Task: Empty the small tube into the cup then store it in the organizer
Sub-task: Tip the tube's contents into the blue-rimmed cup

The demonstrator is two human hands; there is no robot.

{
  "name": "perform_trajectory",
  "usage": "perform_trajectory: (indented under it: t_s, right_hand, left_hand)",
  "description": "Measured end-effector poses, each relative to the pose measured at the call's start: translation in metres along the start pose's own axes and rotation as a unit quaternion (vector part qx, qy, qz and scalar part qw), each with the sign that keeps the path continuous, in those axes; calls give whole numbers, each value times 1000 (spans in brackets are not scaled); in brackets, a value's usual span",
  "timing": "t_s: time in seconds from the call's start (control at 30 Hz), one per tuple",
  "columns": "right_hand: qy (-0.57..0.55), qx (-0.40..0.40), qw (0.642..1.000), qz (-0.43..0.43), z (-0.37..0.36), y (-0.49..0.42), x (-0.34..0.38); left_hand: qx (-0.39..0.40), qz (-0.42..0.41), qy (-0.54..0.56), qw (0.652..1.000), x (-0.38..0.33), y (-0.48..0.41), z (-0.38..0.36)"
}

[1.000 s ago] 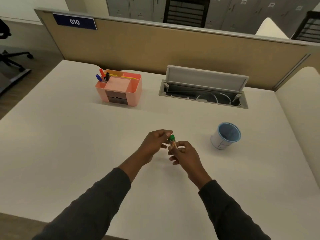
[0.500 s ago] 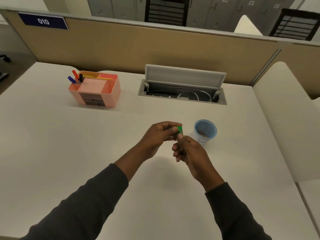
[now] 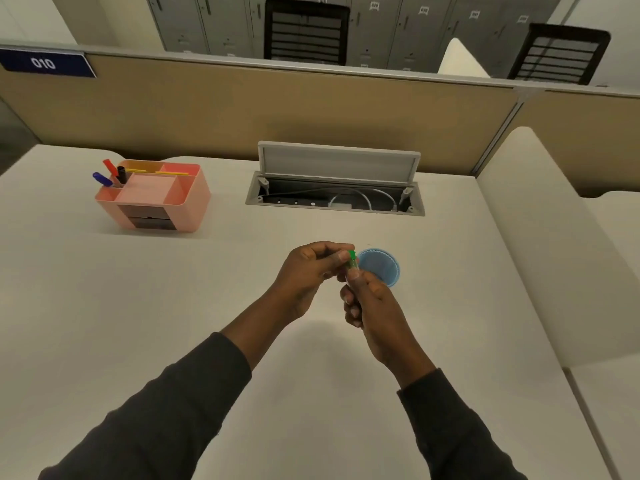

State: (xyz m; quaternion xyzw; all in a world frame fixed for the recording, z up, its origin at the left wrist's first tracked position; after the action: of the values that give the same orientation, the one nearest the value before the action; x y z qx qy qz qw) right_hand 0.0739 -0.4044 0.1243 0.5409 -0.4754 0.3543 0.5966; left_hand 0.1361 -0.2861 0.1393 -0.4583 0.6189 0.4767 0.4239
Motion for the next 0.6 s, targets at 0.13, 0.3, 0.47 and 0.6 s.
perform_trajectory:
  t_s: [0.13,0.3,0.47,0.6]
  right_hand:
    - [-48,8,999,-7,9,-7,1]
    - [-67,-20,998,-3,21,-17,1]
    - [-61,-55,996,-25,33,-25,-5]
    - [-84,-80,991,-64,43,-34,-9]
  left_hand:
    - [6,-5,3,1000,-3,-9,-12]
    - [-8,-23,-24,999,-2,-17,-30]
    - [-65,-11,-28,997,6,-25,-40]
    - [-102,14,-27,994,11,-31,-44]
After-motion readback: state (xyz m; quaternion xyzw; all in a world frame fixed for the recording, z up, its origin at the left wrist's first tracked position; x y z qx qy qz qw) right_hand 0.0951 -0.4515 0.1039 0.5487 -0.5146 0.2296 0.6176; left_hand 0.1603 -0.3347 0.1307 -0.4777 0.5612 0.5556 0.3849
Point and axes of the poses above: each hand's wrist, its own y-axis away from the middle knuckle, its own z-axis out of the back of the hand, x = y × z, the point moved 5 cm from there along -y, towards the middle knuckle, and after that the axes turned 9 degrees about -x, right-handed, at the moved point
